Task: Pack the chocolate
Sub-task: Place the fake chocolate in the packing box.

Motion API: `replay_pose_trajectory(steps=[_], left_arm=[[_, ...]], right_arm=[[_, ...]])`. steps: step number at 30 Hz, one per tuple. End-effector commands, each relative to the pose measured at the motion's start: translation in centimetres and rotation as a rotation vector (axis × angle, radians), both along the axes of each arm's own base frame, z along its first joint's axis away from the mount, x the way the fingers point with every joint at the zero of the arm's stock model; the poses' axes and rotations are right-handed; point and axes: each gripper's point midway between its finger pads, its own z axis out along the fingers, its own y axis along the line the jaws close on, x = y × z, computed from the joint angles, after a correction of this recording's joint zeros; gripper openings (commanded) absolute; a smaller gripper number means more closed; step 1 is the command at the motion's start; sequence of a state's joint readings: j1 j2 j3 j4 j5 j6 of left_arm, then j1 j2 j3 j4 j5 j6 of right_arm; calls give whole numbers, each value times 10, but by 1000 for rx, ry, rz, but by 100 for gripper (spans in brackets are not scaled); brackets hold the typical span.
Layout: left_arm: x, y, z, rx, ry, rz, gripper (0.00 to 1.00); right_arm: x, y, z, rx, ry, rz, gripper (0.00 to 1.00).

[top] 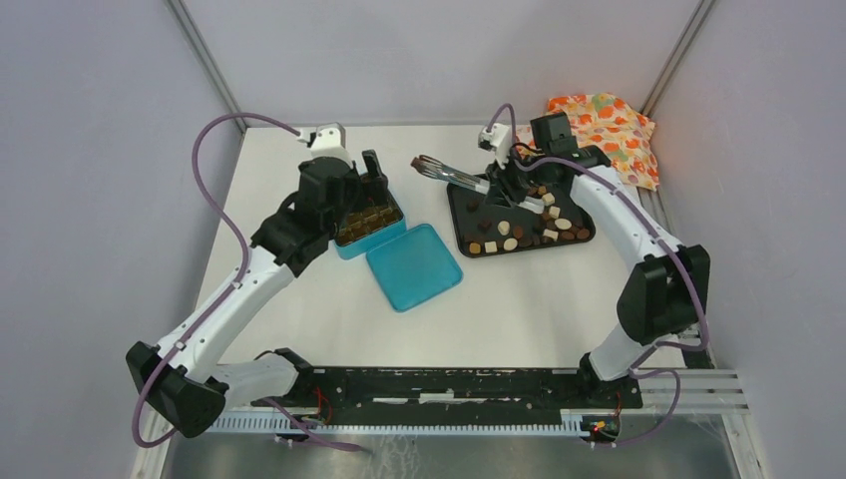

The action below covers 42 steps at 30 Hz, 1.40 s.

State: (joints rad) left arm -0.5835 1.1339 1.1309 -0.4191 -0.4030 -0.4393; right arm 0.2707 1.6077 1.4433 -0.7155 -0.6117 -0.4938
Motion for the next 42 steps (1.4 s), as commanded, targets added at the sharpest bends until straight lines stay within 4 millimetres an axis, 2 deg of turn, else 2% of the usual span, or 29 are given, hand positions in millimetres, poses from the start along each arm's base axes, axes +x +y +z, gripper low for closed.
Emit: replay_pose_trajectory(steps=[1, 8, 14, 21, 28, 34, 42], left_arm=[[10, 19, 34, 29, -52, 86, 100], [9, 21, 34, -46, -37, 136, 100], [8, 30, 32, -40, -54, 182, 100], [14, 31, 35, -7, -72, 182, 100], [14, 31, 27, -8, -68, 186, 100], [14, 30, 26, -20, -68, 185, 100], [9, 33, 26, -49, -70, 196, 100]], right_arm=[[20, 49, 16, 85, -41, 80, 9], [51, 101, -6, 46, -71, 81, 9], [68, 128, -22, 30, -54, 71, 10], [76, 138, -33, 4, -59, 43, 12], [73, 153, -44, -15, -52, 54, 15], [79, 152, -59, -49, -45, 22, 17], [88, 154, -60, -56, -55, 0, 20]])
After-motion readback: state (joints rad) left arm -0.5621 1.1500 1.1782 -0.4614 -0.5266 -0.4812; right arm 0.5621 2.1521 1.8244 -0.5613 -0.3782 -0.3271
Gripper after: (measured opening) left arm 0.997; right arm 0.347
